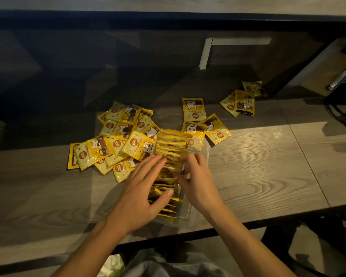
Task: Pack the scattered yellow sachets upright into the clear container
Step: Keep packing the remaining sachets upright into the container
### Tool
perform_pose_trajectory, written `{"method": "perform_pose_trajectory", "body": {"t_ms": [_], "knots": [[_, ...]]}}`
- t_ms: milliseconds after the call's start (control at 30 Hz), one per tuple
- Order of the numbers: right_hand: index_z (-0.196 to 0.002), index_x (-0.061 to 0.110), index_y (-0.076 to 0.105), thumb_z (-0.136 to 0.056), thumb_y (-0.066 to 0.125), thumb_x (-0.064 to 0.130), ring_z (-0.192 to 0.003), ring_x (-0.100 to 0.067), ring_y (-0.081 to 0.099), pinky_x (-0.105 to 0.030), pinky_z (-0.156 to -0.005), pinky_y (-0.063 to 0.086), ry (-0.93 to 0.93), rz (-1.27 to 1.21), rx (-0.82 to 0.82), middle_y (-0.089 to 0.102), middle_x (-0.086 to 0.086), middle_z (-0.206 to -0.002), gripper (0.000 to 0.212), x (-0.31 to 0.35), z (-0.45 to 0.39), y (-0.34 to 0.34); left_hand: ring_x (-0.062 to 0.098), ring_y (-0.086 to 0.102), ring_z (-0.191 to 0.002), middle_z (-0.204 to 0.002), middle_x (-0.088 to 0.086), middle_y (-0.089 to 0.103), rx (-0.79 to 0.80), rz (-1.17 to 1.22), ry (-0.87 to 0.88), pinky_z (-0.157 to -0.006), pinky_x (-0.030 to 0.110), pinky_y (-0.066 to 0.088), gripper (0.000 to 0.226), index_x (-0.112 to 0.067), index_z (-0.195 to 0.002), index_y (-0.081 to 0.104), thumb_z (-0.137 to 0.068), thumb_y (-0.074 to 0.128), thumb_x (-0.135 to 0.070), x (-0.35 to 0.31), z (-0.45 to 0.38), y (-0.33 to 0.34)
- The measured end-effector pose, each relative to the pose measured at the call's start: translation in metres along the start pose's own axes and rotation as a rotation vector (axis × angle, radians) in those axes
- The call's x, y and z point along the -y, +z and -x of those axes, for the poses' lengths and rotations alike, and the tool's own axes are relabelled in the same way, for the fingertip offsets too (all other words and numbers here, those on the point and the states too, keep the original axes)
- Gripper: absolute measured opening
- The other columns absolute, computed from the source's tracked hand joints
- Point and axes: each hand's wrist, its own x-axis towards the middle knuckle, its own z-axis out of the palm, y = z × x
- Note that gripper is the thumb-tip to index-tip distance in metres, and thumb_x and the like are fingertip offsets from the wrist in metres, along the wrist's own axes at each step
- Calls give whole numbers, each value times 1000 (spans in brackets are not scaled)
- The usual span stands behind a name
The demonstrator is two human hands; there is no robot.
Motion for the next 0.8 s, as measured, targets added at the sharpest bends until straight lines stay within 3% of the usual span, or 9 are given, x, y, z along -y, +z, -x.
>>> {"method": "perform_pose_trajectory", "body": {"t_ms": [133,233,333,433,533,600,667,800], "knots": [[-108,18,51,-90,67,12,-88,-5,53,-26,-71,51,-89,23,19,50,9,-108,25,-2,1,-2,9,28,-144,-150,-4,43,-85,-41,75,-118,34,26,59,-15,-143,51,-91,48,-43,2,5,3],[-116,22,48,-91,65,13,-91,-3,53,-28,-70,54,-156,3,72,53,12,-109,32,-8,8,-3,15,41,-131,-135,3,54,-166,-37,127,-109,36,36,51,-8,-131,61,-87,51,-32,4,8,5],[-137,28,38,-92,63,14,-97,-2,54,-29,-76,55,-201,27,143,55,9,-120,54,-11,10,-9,19,44,-127,-134,5,54,-200,-35,131,-107,40,39,50,-7,-130,61,-87,50,-27,6,10,9],[-143,23,43,-96,53,23,-110,-10,51,-36,-88,51,-272,129,179,53,5,-123,48,-12,9,-15,23,46,-133,-139,8,55,-201,-70,156,-110,44,38,48,-5,-131,62,-90,44,-22,9,12,12],[-150,23,34,-100,35,42,-124,-5,43,-31,-102,43,-253,46,223,45,7,-134,53,-11,13,-21,22,33,-145,-152,8,45,-145,-140,151,-118,41,27,53,-6,-142,52,-91,38,-18,12,15,16],[-154,24,21,-95,38,62,-131,-4,38,-28,-106,40,-288,112,262,37,7,-145,72,-12,17,-22,20,26,-149,-157,5,38,-121,-189,141,-120,39,22,54,-9,-146,47,-93,36,-18,15,17,20],[-156,25,12,-88,43,73,-134,-7,35,-28,-108,38,-340,225,279,31,5,-151,89,-14,20,-21,21,32,-146,-152,5,45,-144,-190,126,-116,41,29,47,-11,-142,52,-99,36,-22,17,16,20],[-155,28,6,-89,38,75,-134,-8,35,-23,-104,35,-332,260,224,29,5,-152,87,-15,22,-14,24,41,-138,-143,7,50,-194,-231,105,-109,45,38,41,-12,-133,57,-103,33,-26,15,5,21]]}}
